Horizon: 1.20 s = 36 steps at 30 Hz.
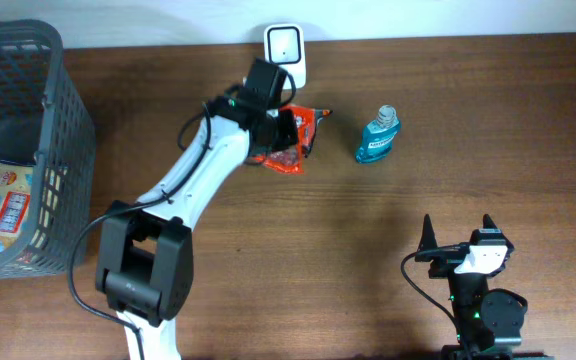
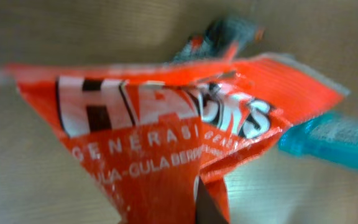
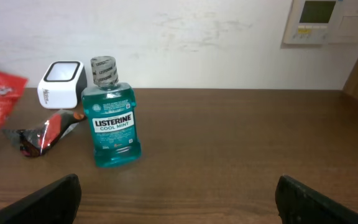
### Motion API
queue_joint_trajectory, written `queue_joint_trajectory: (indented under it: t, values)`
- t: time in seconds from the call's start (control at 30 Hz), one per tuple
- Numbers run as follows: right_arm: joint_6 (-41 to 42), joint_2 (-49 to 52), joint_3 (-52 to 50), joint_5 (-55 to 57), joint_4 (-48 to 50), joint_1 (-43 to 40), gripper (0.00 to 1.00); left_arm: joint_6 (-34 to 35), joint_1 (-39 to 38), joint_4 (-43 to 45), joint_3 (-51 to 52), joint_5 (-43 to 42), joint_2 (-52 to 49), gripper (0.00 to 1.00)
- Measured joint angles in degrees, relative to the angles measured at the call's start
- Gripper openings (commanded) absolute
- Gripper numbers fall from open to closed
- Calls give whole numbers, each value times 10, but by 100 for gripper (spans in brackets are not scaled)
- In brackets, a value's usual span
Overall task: Scan the item barcode
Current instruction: 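Grasp the red Hacks pack from the basket and set it beside the bottle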
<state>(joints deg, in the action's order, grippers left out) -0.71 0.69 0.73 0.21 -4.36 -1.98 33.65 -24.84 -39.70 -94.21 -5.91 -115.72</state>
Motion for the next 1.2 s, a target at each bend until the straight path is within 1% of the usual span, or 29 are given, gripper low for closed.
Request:
queue_joint_trajectory:
  t: [0.03, 0.07, 0.1, 0.13, 0.2, 0.27, 0.3, 0.33, 0.37, 0.43, 0.47, 0.5, 0.53, 0.57, 0.6, 0.63, 0.7, 0.8, 0.87, 0.93, 1.07, 1.1, 1.13, 1.2]
  values:
    - [0, -1, 0, 0, 0, 0, 98, 17, -6, 47, 35, 2, 0, 20]
    - [0, -1, 0, 0, 0, 0, 99, 29, -16, 75, 66, 2, 0, 33]
    - [0, -1, 0, 0, 0, 0, 98, 35, -25, 93, 82, 2, 0, 36]
    - [0, -1, 0, 0, 0, 0, 99, 40, -37, 112, 87, 2, 0, 45]
    - [0, -1, 0, 0, 0, 0, 99, 45, -53, 139, 88, 2, 0, 50]
    - [0, -1, 0, 0, 0, 0, 99, 47, -61, 153, 89, 1, 0, 47]
    - [0, -1, 0, 0, 0, 0, 98, 43, -61, 154, 88, -5, 0, 49]
    - [0, -1, 0, 0, 0, 0, 98, 24, -57, 151, 87, -25, 1, 53]
    - [0, -1, 0, 0, 0, 0, 98, -11, -51, 138, 79, -52, 12, 56]
    - [0, -1, 0, 0, 0, 0, 98, -58, -36, 85, 61, -61, 63, 64]
    - [0, -1, 0, 0, 0, 0, 99, -78, -13, 44, 56, -50, 141, 65]
    - [0, -1, 0, 0, 0, 0, 98, -87, 4, 17, 45, -37, 188, 69]
    - [0, 0, 0, 0, 0, 0, 98, -91, 26, -16, 39, -21, 240, 79]
    - [0, -1, 0, 0, 0, 0, 98, -97, 58, -76, 37, 2, 302, 100]
    - [0, -1, 0, 0, 0, 0, 98, -98, 85, -112, 34, 16, 337, 99]
    - [0, -1, 0, 0, 0, 0, 99, -102, 123, -168, 33, 29, 388, 99]
    - [0, -1, 0, 0, 0, 0, 99, -103, 145, -226, 31, 37, 438, 99]
    - [0, -1, 0, 0, 0, 0, 98, -103, 148, -292, 32, 39, 443, 99]
    - [0, -1, 0, 0, 0, 0, 99, -103, 148, -316, 32, 40, 440, 99]
    - [0, -1, 0, 0, 0, 0, 98, -103, 148, -321, 32, 37, 439, 99]
    - [0, -1, 0, 0, 0, 0, 98, -103, 148, -333, 32, -71, 439, 99]
    - [0, -1, 0, 0, 0, 0, 99, -103, 148, -333, 32, -90, 439, 98]
    - [0, -1, 0, 0, 0, 0, 99, -103, 148, -334, 32, -108, 439, 93]
    - [0, -1, 0, 0, 0, 0, 98, -103, 148, -328, 32, -120, 439, 93]
